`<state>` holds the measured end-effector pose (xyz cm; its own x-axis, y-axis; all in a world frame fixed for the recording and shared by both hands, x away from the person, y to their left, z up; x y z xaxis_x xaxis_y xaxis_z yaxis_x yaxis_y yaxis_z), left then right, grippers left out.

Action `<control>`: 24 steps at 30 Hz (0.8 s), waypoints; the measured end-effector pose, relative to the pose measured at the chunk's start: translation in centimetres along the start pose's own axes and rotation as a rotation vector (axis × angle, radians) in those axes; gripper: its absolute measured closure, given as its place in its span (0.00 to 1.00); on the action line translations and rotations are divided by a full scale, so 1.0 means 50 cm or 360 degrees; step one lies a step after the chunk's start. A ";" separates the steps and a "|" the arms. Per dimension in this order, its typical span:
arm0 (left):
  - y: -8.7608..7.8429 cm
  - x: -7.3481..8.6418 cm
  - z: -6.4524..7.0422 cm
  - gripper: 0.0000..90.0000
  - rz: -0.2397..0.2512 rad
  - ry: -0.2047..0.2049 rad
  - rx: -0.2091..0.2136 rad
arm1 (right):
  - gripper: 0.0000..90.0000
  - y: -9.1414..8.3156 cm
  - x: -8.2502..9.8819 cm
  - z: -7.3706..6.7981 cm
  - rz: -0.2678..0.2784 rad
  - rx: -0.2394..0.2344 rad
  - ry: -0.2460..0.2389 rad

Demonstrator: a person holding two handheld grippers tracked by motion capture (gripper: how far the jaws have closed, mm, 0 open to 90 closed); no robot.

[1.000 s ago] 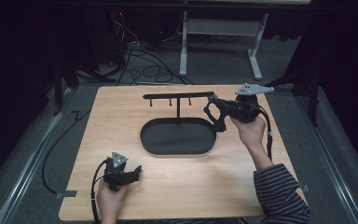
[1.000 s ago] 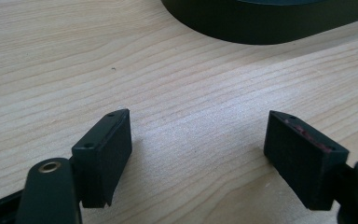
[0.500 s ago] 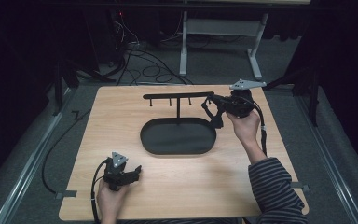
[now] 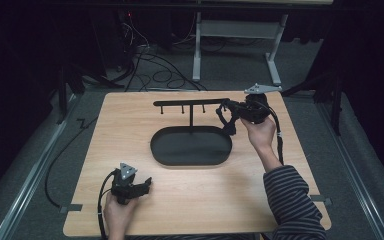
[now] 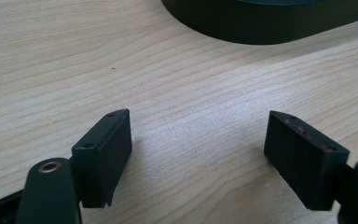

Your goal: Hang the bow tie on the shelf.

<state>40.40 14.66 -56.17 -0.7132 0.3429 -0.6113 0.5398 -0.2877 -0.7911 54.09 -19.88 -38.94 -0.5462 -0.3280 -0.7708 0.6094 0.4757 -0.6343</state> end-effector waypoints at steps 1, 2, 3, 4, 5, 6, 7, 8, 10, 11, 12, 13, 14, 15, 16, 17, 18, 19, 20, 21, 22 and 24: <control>0.000 0.000 0.000 0.26 0.0000 0.0000 0.0000 | 0.97 0.002 0.001 0.001 -0.0009 0.0004 0.0004; 0.000 0.000 0.000 0.26 0.0000 0.0001 0.0000 | 0.97 0.004 0.002 0.001 -0.0012 0.0008 0.0000; 0.000 0.000 0.000 0.26 0.0000 0.0001 0.0000 | 0.97 0.004 0.002 0.002 -0.0014 0.0009 0.0002; 0.000 0.000 0.000 0.26 -0.0001 0.0001 0.0000 | 0.97 0.005 0.002 0.002 -0.0016 0.0008 0.0006; 0.000 0.000 0.000 0.26 -0.0001 0.0001 0.0000 | 0.97 0.005 0.002 0.002 -0.0016 0.0008 0.0006; 0.000 0.000 0.000 0.26 -0.0003 0.0001 0.0001 | 0.97 0.006 0.003 0.002 -0.0019 0.0006 0.0013; 0.000 0.000 0.000 0.26 0.0000 0.0001 0.0000 | 0.97 0.006 0.003 0.002 -0.0020 0.0004 0.0011; 0.000 0.000 0.000 0.26 -0.0003 0.0001 0.0001 | 0.96 0.007 0.003 0.002 -0.0022 0.0002 0.0013; 0.000 0.000 0.000 0.26 -0.0003 0.0001 0.0001 | 0.96 0.007 0.004 0.002 -0.0020 0.0000 0.0012; 0.000 0.000 0.000 0.26 -0.0002 0.0001 0.0001 | 0.95 0.006 0.004 0.002 -0.0020 -0.0002 0.0013; 0.000 0.000 0.000 0.26 0.0000 0.0001 0.0001 | 0.95 0.006 0.004 0.002 -0.0020 -0.0003 0.0019; 0.000 0.000 0.000 0.26 0.0000 0.0000 0.0001 | 0.94 0.005 0.004 0.003 -0.0021 -0.0004 0.0021; 0.000 0.000 0.000 0.26 0.0000 0.0001 0.0001 | 0.93 0.003 0.005 0.003 -0.0024 -0.0002 0.0025; 0.000 0.000 0.000 0.26 -0.0002 0.0001 0.0001 | 0.92 0.002 0.005 0.004 -0.0022 -0.0001 0.0023; 0.000 0.000 0.000 0.26 0.0000 0.0001 0.0001 | 0.90 -0.001 0.004 0.004 -0.0018 -0.0005 0.0021; 0.000 0.000 0.000 0.26 0.0000 0.0001 0.0001 | 0.90 -0.003 0.005 0.004 -0.0018 -0.0009 0.0021; 0.000 0.000 0.000 0.26 0.0000 0.0001 0.0001 | 0.90 -0.003 0.005 0.004 -0.0018 -0.0009 0.0021; 0.000 0.000 0.000 0.26 -0.0001 0.0000 0.0001 | 0.89 -0.005 0.005 0.004 -0.0017 -0.0016 0.0018; 0.000 0.000 0.000 0.26 -0.0003 0.0001 0.0001 | 0.88 -0.007 0.005 0.004 -0.0019 -0.0017 0.0014; 0.000 0.000 0.000 0.26 -0.0003 0.0001 0.0001 | 0.87 -0.009 0.005 0.004 -0.0015 -0.0020 0.0007; 0.000 0.000 0.000 0.26 -0.0001 0.0001 0.0001 | 0.85 -0.015 0.006 0.006 -0.0016 -0.0017 0.0005; 0.000 0.000 0.000 0.26 -0.0001 0.0001 0.0001 | 0.84 -0.017 0.006 0.007 -0.0016 -0.0021 0.0009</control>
Point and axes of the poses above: each handheld gripper's, and its own axes: y roughly forward along the jaws, x roughly out of its underside, z roughly to its right, the point moved 8 cm from there along y, roughly forward along the jaws, and after that the axes turned 10 degrees about -z, right-handed, at the moved point
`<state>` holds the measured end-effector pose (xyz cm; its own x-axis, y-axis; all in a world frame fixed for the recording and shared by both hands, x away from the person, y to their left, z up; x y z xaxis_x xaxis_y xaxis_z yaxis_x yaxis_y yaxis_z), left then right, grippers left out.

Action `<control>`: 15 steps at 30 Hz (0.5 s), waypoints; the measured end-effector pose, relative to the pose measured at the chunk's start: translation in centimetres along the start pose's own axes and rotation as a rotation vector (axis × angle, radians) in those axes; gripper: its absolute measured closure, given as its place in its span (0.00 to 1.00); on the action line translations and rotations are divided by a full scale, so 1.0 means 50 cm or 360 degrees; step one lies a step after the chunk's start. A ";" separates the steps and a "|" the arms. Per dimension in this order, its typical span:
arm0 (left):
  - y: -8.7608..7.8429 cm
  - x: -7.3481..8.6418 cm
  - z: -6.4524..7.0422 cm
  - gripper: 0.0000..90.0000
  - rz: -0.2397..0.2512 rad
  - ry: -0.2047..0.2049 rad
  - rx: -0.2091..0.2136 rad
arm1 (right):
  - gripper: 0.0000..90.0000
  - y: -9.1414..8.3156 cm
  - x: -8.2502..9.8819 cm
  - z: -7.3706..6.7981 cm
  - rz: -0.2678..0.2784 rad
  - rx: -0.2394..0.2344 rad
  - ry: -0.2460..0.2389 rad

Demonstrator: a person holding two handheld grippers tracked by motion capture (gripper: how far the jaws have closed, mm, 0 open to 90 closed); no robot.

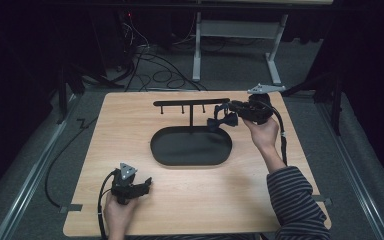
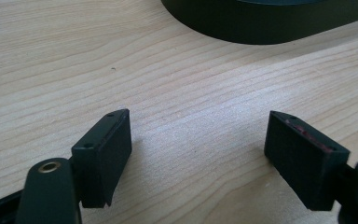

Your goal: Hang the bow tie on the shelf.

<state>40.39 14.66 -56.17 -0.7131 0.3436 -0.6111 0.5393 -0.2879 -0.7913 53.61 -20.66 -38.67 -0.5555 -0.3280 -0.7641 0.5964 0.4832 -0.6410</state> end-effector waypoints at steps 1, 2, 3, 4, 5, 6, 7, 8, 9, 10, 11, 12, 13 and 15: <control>0.000 0.000 0.000 0.26 0.0000 0.0000 0.0000 | 0.79 -0.006 0.002 0.002 -0.0002 -0.0008 0.0002; 0.000 0.000 0.000 0.26 0.0000 0.0000 0.0000 | 0.79 -0.006 0.002 0.002 -0.0002 -0.0008 0.0002; 0.000 0.000 0.000 0.26 0.0000 0.0000 0.0000 | 0.77 -0.009 0.003 0.003 -0.0001 -0.0011 0.0004; 0.000 0.000 0.000 0.26 0.0000 0.0000 0.0000 | 0.75 -0.012 0.004 0.005 0.0003 -0.0008 0.0007; 0.000 0.000 0.000 0.26 0.0000 0.0000 0.0000 | 0.75 -0.016 0.005 0.007 0.0011 -0.0004 0.0006; 0.000 0.000 0.000 0.26 0.0000 0.0000 0.0000 | 0.74 -0.020 0.005 0.009 0.0021 -0.0001 0.0011; 0.000 0.000 0.000 0.26 0.0001 -0.0001 0.0000 | 0.74 -0.024 0.007 0.011 0.0027 0.0002 0.0014; 0.000 0.000 0.000 0.26 0.0000 0.0000 -0.0001 | 0.73 -0.030 0.008 0.013 0.0036 0.0004 0.0016; 0.000 0.000 0.000 0.26 0.0000 0.0000 0.0000 | 0.72 -0.038 0.011 0.014 0.0055 -0.0009 0.0030; 0.000 0.000 0.000 0.26 0.0000 0.0000 0.0000 | 0.72 -0.038 0.011 0.014 0.0055 -0.0009 0.0030; 0.000 0.000 0.000 0.26 0.0000 0.0000 0.0000 | 0.72 -0.045 0.015 0.013 0.0057 -0.0007 0.0035; 0.000 0.000 0.000 0.26 0.0000 0.0000 -0.0001 | 0.72 -0.045 0.015 0.013 0.0057 -0.0007 0.0035; 0.000 0.000 0.000 0.26 0.0000 0.0000 -0.0001 | 0.71 -0.048 0.017 0.013 0.0061 -0.0004 0.0025; 0.000 0.000 0.000 0.26 0.0000 0.0000 0.0000 | 0.71 -0.057 0.021 0.015 0.0071 0.0000 0.0023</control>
Point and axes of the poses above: each handheld gripper's, and its own axes: y roughly forward along the jaws, x roughly out of its underside, z roughly to its right, the point moved 8 cm from there along y, roughly forward along the jaws, and after that the axes turned 10 degrees about -z, right-handed, at the moved point
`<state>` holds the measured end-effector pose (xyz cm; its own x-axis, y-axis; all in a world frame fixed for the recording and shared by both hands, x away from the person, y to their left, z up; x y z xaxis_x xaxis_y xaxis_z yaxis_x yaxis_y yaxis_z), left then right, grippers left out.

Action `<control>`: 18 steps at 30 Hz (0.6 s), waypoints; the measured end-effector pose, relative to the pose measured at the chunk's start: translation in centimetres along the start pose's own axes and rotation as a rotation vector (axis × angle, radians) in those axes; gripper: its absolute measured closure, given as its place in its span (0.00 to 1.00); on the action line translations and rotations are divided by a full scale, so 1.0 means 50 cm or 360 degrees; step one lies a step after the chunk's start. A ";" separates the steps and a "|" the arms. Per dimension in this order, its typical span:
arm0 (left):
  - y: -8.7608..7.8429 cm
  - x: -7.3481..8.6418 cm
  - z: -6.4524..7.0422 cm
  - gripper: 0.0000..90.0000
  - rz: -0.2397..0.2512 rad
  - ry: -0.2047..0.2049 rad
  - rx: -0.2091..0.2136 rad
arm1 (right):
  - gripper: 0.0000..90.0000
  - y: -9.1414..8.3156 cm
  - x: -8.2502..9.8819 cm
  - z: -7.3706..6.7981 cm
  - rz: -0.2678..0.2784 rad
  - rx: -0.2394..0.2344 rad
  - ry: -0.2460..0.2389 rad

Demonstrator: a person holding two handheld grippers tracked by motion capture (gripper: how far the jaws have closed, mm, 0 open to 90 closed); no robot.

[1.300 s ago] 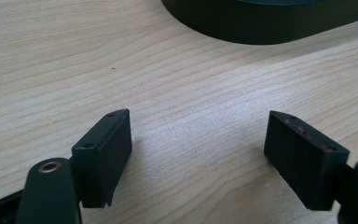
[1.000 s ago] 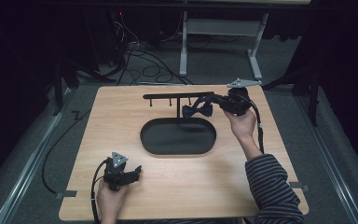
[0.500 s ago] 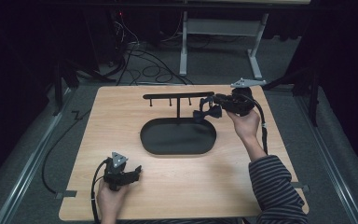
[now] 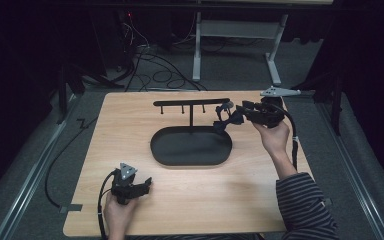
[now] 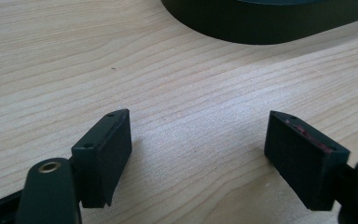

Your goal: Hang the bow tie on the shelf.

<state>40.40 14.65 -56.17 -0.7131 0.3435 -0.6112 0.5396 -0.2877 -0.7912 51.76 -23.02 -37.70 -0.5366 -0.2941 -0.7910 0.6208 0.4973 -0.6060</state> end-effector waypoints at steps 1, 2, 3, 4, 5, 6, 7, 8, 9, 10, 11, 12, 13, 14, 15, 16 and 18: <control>0.000 0.000 0.000 0.26 0.0000 0.0000 0.0000 | 0.70 -0.003 0.001 0.000 0.0007 -0.0003 0.0000; 0.000 0.000 0.000 0.26 0.0000 0.0000 0.0000 | 0.70 -0.003 0.001 0.000 0.0007 -0.0003 0.0000; 0.000 0.000 0.000 0.26 0.0000 0.0000 0.0000 | 0.69 -0.009 0.004 0.000 0.0014 -0.0007 0.0006; 0.000 0.000 0.000 0.26 0.0000 0.0000 0.0000 | 0.69 -0.011 0.005 0.000 0.0017 -0.0010 0.0003; 0.000 0.000 0.000 0.26 0.0000 0.0000 0.0000 | 0.69 -0.011 0.005 0.000 0.0017 -0.0010 0.0003; 0.000 0.000 0.000 0.26 0.0000 0.0000 0.0000 | 0.69 -0.014 0.007 -0.002 0.0020 -0.0017 0.0004; 0.000 0.000 0.000 0.26 -0.0001 0.0001 0.0000 | 0.69 -0.017 0.008 -0.003 0.0022 -0.0022 0.0001; 0.000 0.000 0.000 0.26 0.0000 0.0000 0.0000 | 0.68 -0.019 0.009 -0.004 0.0025 -0.0026 -0.0005; 0.000 0.000 0.000 0.26 0.0000 0.0000 0.0000 | 0.68 -0.023 0.011 -0.005 0.0026 -0.0022 -0.0021; 0.000 0.000 0.000 0.26 0.0000 0.0000 0.0000 | 0.68 -0.023 0.011 -0.005 0.0026 -0.0022 -0.0021; 0.000 0.000 0.000 0.26 0.0000 0.0000 0.0000 | 0.67 -0.026 0.012 -0.005 0.0026 -0.0019 -0.0026; 0.000 0.000 0.000 0.26 0.0000 0.0000 0.0000 | 0.67 -0.029 0.013 -0.005 0.0027 -0.0022 -0.0018; 0.000 0.000 0.000 0.26 0.0000 0.0000 0.0000 | 0.67 -0.032 0.014 -0.005 0.0032 -0.0021 -0.0022; 0.000 0.000 0.000 0.26 0.0000 0.0000 0.0000 | 0.67 -0.034 0.014 -0.004 0.0037 -0.0021 -0.0021; 0.000 0.000 0.000 0.26 0.0000 0.0000 0.0000 | 0.67 -0.036 0.015 -0.003 0.0039 -0.0021 -0.0022; 0.000 0.000 0.000 0.26 -0.0001 0.0001 0.0000 | 0.67 -0.040 0.018 -0.002 0.0040 -0.0017 -0.0018; 0.000 0.000 0.000 0.26 0.0000 0.0000 0.0000 | 0.67 -0.041 0.018 -0.002 0.0043 -0.0019 -0.0015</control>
Point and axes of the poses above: each handheld gripper's, and its own axes: y roughly forward along the jaws, x roughly out of its underside, z roughly to its right, the point moved 8 cm from there along y, roughly forward along the jaws, and after that the axes turned 10 degrees about -z, right-handed, at the moved point
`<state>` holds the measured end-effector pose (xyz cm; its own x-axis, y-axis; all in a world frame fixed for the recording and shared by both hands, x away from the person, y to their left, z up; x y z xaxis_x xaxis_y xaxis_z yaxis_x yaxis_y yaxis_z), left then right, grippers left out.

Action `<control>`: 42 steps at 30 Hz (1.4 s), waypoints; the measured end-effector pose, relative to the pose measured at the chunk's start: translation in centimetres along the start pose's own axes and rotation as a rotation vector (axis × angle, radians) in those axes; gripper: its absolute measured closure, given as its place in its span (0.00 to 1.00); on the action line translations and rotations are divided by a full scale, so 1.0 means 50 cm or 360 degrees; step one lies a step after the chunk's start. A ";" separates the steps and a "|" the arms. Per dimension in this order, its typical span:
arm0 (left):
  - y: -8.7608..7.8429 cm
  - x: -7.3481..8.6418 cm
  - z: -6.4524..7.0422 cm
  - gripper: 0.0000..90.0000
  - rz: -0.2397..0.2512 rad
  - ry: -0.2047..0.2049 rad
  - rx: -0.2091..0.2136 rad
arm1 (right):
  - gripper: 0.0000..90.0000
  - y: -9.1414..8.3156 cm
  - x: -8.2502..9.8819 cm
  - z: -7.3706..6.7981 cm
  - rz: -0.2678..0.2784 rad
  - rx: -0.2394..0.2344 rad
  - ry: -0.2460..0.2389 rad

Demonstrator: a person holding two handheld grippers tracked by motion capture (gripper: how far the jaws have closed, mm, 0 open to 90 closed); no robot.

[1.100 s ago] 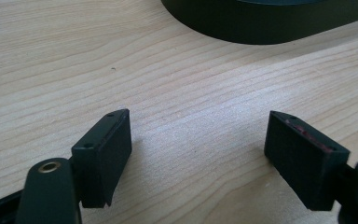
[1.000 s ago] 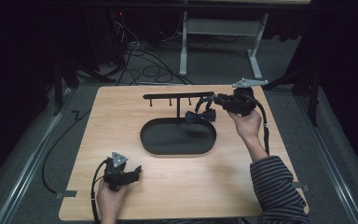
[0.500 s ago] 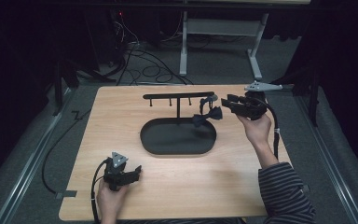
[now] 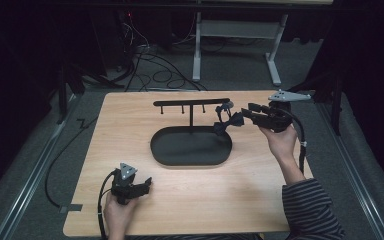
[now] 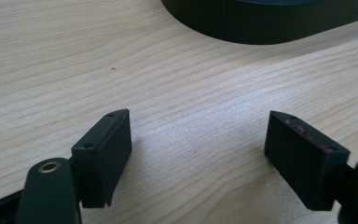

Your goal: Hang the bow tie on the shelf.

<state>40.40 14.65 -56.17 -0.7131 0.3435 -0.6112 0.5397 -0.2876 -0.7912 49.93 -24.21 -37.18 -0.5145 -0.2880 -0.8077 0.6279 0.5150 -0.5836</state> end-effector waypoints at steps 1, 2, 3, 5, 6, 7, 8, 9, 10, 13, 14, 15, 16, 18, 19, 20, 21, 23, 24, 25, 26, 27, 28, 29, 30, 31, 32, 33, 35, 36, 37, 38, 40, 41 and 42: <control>0.000 0.000 0.000 0.26 0.0000 0.0000 0.0000 | 0.67 -0.001 0.001 0.000 0.0004 -0.0001 -0.0003; 0.000 0.000 0.000 0.26 0.0000 0.0000 0.0000 | 0.67 -0.005 0.004 0.001 0.0006 0.0000 -0.0006; 0.000 0.000 0.000 0.26 0.0000 0.0000 0.0000 | 0.67 -0.005 0.004 0.001 0.0006 0.0000 -0.0006; 0.000 0.000 0.000 0.26 -0.0001 0.0001 0.0000 | 0.66 -0.010 0.010 0.003 0.0006 0.0000 -0.0003; 0.000 0.000 0.000 0.26 0.0000 0.0000 0.0000 | 0.66 -0.012 0.012 0.003 0.0003 -0.0005 0.0008; 0.000 0.000 0.000 0.26 0.0000 0.0000 0.0000 | 0.66 -0.014 0.014 0.004 -0.0005 -0.0005 0.0008; 0.000 0.000 0.000 0.26 -0.0001 0.0001 0.0000 | 0.66 -0.014 0.014 0.004 -0.0005 -0.0005 0.0008; 0.000 0.000 0.000 0.26 0.0000 0.0001 0.0000 | 0.66 -0.015 0.014 0.005 0.0000 -0.0010 0.0003; 0.000 0.000 0.000 0.26 0.0000 0.0000 0.0000 | 0.66 -0.017 0.016 0.006 -0.0002 -0.0002 0.0008; 0.000 0.000 0.000 0.26 0.0000 0.0000 0.0000 | 0.66 -0.024 0.026 0.007 -0.0006 0.0006 -0.0005; 0.000 0.000 0.000 0.26 0.0000 0.0000 0.0000 | 0.66 -0.024 0.026 0.007 -0.0006 0.0006 -0.0005; 0.000 0.000 0.000 0.26 0.0000 0.0000 0.0000 | 0.66 -0.027 0.030 0.007 -0.0010 0.0009 -0.0001; 0.000 0.000 0.000 0.26 0.0000 0.0000 0.0000 | 0.66 -0.027 0.030 0.007 -0.0010 0.0009 -0.0001; 0.000 0.000 0.000 0.26 0.0000 0.0000 0.0000 | 0.66 -0.029 0.033 0.008 -0.0015 0.0015 -0.0001; 0.000 0.000 0.000 0.26 0.0000 0.0000 0.0000 | 0.66 -0.032 0.035 0.007 -0.0011 0.0009 0.0003; 0.000 0.000 0.000 0.26 0.0000 0.0000 0.0000 | 0.66 -0.034 0.037 0.007 -0.0009 0.0010 -0.0002; 0.000 0.000 0.000 0.26 -0.0001 0.0001 0.0000 | 0.65 -0.036 0.038 0.007 -0.0007 0.0013 0.0003; 0.000 0.000 0.000 0.26 0.0000 0.0000 0.0000 | 0.65 -0.040 0.042 0.007 0.0001 0.0005 -0.0001; 0.000 0.000 0.000 0.26 0.0000 0.0000 0.0000 | 0.65 -0.040 0.042 0.007 0.0001 0.0005 -0.0001; 0.000 0.000 0.000 0.26 -0.0001 0.0001 0.0000 | 0.65 -0.041 0.044 0.007 -0.0008 0.0008 0.0006; 0.000 0.000 0.000 0.26 -0.0001 0.0001 0.0000 | 0.65 -0.044 0.045 0.007 0.0001 0.0006 0.0003; 0.000 0.000 0.000 0.26 0.0000 0.0000 0.0000 | 0.65 -0.049 0.047 0.007 0.0015 0.0017 0.0010; 0.000 0.000 0.000 0.26 0.0000 0.0000 0.0000 | 0.65 -0.052 0.048 0.007 0.0029 0.0014 0.0007; 0.000 0.000 0.000 0.26 0.0000 0.0000 0.0000 | 0.65 -0.055 0.049 0.006 0.0034 0.0014 0.0007; 0.000 0.000 0.000 0.26 0.0000 0.0000 0.0000 | 0.65 -0.057 0.050 0.005 0.0040 0.0009 0.0008; 0.000 0.000 0.000 0.26 0.0000 0.0000 0.0000 | 0.65 -0.058 0.052 0.005 0.0040 0.0007 0.0006; 0.000 0.000 0.000 0.26 0.0000 0.0000 0.0000 | 0.65 -0.060 0.054 0.004 0.0033 0.0008 0.0015; 0.000 0.000 0.000 0.26 0.0000 0.0000 0.0000 | 0.65 -0.061 0.055 0.004 0.0031 0.0009 0.0008; 0.000 0.000 0.000 0.26 0.0000 0.0000 0.0000 | 0.65 -0.065 0.058 0.003 0.0033 0.0008 0.0017; 0.000 0.000 0.000 0.26 0.0000 0.0000 0.0000 | 0.65 -0.067 0.059 0.003 0.0036 0.0006 0.0014; 0.000 0.000 0.000 0.26 0.0000 0.0000 0.0000 | 0.65 -0.068 0.060 0.002 0.0040 0.0002 0.0016; 0.000 0.000 0.000 0.26 0.0000 0.0000 0.0000 | 0.65 -0.070 0.061 0.001 0.0042 -0.0001 0.0015; 0.000 0.000 0.000 0.26 0.0000 0.0000 0.0000 | 0.65 -0.072 0.063 0.001 0.0043 -0.0001 0.0014; 0.000 0.000 0.000 0.26 0.0000 0.0000 0.0000 | 0.65 -0.073 0.064 0.000 0.0047 -0.0003 0.0011; 0.000 0.000 0.000 0.26 0.0000 0.0000 0.0000 | 0.65 -0.075 0.066 0.000 0.0037 -0.0006 0.0018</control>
<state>40.40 14.65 -56.17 -0.7131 0.3435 -0.6111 0.5395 -0.2877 -0.7913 45.89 -27.10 -37.66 -0.5062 -0.2669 -0.8201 0.6377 0.5243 -0.5643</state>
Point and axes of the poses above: each handheld gripper's, and its own axes: y roughly forward along the jaws, x roughly out of its underside, z roughly to its right, the point moved 8 cm from there along y, roughly forward along the jaws, and after that the axes turned 10 degrees about -z, right-handed, at the moved point
